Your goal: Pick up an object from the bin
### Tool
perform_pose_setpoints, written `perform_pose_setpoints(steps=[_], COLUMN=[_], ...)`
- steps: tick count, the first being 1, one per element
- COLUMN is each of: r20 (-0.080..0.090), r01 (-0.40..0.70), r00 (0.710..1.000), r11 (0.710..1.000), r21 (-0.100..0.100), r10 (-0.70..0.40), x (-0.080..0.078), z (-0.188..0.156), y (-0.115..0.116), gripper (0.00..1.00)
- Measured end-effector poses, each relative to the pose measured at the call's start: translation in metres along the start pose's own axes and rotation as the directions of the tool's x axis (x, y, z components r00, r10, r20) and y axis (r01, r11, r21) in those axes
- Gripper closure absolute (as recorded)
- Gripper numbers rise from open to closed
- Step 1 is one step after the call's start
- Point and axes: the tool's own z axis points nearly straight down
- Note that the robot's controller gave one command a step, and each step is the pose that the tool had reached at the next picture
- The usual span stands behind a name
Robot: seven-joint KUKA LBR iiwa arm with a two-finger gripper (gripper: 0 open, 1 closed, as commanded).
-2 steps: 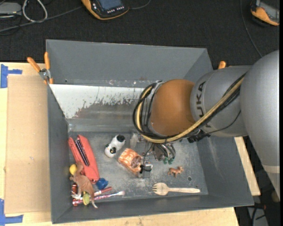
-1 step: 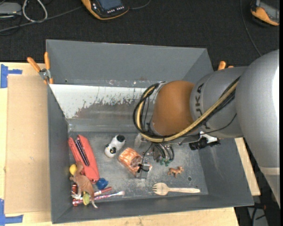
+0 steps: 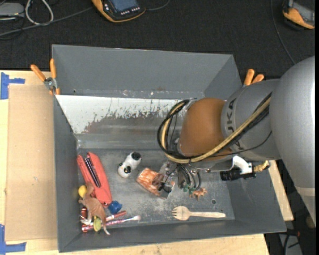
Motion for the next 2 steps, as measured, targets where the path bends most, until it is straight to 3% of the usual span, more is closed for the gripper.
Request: perform_pose_setpoints(steps=[1, 2], r20=[0.000, -0.007], r01=[-0.002, 0.026], r00=[1.000, 1.000], r11=[1.000, 1.000], r21=[0.000, 0.004], r10=[0.002, -0.025], x=[0.000, 0.013], z=[0.000, -0.074], y=[0.000, -0.006], gripper=[1.00, 1.00])
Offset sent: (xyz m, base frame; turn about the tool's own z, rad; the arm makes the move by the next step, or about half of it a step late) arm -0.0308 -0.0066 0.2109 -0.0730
